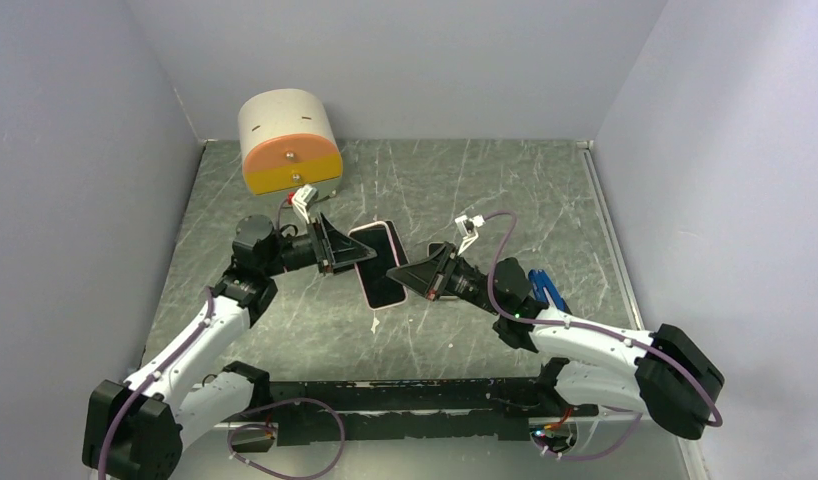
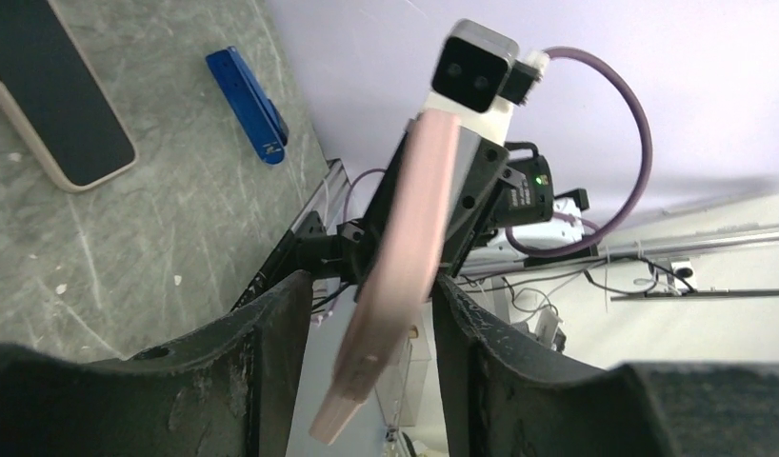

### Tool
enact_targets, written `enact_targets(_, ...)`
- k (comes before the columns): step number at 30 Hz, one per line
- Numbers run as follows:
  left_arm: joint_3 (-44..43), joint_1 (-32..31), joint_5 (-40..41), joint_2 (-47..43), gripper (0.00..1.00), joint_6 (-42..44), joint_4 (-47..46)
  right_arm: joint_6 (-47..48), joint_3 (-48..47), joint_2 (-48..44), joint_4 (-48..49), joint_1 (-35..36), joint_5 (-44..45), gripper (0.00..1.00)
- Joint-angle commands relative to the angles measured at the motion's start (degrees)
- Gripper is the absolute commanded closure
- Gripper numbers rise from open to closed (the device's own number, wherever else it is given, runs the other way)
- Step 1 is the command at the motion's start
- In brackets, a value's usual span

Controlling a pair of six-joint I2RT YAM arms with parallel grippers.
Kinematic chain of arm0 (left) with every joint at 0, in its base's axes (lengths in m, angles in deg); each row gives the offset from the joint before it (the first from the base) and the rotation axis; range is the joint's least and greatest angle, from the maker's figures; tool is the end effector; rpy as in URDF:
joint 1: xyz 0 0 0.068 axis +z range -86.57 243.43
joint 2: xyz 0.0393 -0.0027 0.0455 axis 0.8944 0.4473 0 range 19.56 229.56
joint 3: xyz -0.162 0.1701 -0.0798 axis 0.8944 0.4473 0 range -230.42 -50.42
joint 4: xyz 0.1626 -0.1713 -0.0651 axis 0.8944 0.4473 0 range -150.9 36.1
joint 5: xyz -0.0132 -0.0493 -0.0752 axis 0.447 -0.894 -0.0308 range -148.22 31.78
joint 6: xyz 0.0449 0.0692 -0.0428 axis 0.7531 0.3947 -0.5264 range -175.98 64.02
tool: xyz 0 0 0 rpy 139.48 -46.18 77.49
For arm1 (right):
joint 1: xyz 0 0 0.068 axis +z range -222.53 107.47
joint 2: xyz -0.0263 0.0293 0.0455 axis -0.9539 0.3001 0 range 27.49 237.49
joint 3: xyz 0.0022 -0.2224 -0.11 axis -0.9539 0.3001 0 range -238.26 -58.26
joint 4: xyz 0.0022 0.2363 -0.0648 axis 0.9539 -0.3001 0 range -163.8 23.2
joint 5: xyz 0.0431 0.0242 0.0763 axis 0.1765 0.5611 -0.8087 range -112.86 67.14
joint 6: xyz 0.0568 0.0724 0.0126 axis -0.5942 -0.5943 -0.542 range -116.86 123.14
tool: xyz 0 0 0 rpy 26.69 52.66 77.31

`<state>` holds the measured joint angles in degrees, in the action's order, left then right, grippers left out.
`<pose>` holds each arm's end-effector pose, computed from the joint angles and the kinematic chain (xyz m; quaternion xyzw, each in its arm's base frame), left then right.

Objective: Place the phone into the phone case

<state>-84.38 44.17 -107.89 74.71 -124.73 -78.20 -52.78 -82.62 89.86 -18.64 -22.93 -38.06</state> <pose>0.2105 -0.1410 0.2742 -0.0172 0.7223 -0.6511 0.2324 0.1634 0.2259 0.2593 -0.0663 0.6408 0.6565 0.3924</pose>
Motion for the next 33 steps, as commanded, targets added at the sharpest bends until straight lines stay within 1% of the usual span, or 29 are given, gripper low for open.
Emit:
enact_targets(1, -0.5, -2.6, -0.8, 0.3, 0.49, -0.9, -7.4, -0.5, -2.4, 0.9, 9.9, 0.2, 0.8, 1.00)
enact_targets(2, -0.8, -2.9, -0.9, 0.3, 0.52, -0.3, -6.8, -0.7, -2.3, 1.2, 10.2, 0.2, 0.3, 1.00)
enact_targets(5, -1.1, -3.1, -1.0, 0.1, 0.70, 1.2, -5.8, -1.0, -1.3, 1.3, 10.7, 0.2, -0.2, 1.00)
enact_targets(7, -0.9, -3.1, -1.0, -0.3, 0.79, 1.8, -5.7, -0.8, -0.5, 0.2, 10.2, 0.2, 0.3, 1.00)
enact_targets(8, -0.8, -3.1, -1.0, -0.3, 0.82, 1.8, -5.9, -0.7, -0.3, -0.4, 9.6, 0.2, 0.5, 0.99)
enact_targets(10, -0.8, -3.1, -1.4, -0.2, 0.87, 2.1, -6.6, 0.0, -0.2, -1.6, 7.9, 0.2, 0.6, 0.94)
enact_targets(13, -0.5, -3.2, -3.7, 0.1, 0.97, 2.3, -9.7, 1.3, -0.4, -3.5, 4.7, 0.2, 0.8, 0.80)
enact_targets(15, -0.6, -3.3, -6.0, 0.8, 0.98, 2.2, -12.5, 1.9, -0.5, -4.8, 3.4, 0.0, 0.4, 0.68)
enact_targets(18, -1.2, -3.5, -9.5, 1.3, 0.98, 3.6, -13.7, 3.5, -1.9, -7.4, -2.2, -0.7, 0.6, 0.55)
enact_targets(20, -2.0, -4.1, -10.3, 0.8, 0.97, 6.0, -10.4, 4.7, -3.9, -9.2, -7.5, -1.2, 1.1, 0.42)
enact_targets(22, -3.2, -4.9, -10.9, 0.1, 0.98, 9.6, -6.6, 5.3, -5.9, -9.8, -12.5, -2.2, 1.1, 0.36)
enact_targets(25, -4.9, -6.3, -11.0, -0.4, 0.97, 15.2, -0.7, 4.8, -7.6, -9.2, -13.9, -4.3, -3.2, 0.28)
enact_targets(27, -5.8, -6.8, -11.4, -0.3, 0.97, 17.4, 2.1, 4.2, -9.6, -7.3, -14.8, -5.5, -7.2, 0.26)
enact_targets(29, -5.9, -7.2, -12.1, 0.1, 0.97, 17.6, 1.7, 4.1, -11.8, -5.3, -17.6, -5.8, -9.6, 0.25)
enact_targets(31, -5.6, -7.6, -12.4, 0.4, 0.97, 17.0, 0.2, 3.1, -11.9, -4.1, -16.3, -5.8, -10.6, 0.25)
enact_targets(33, -5.2, -7.8, -12.8, 0.6, 0.98, 16.3, -2.0, 1.9, -11.2, -3.3, -14.4, -5.9, -11.4, 0.27)
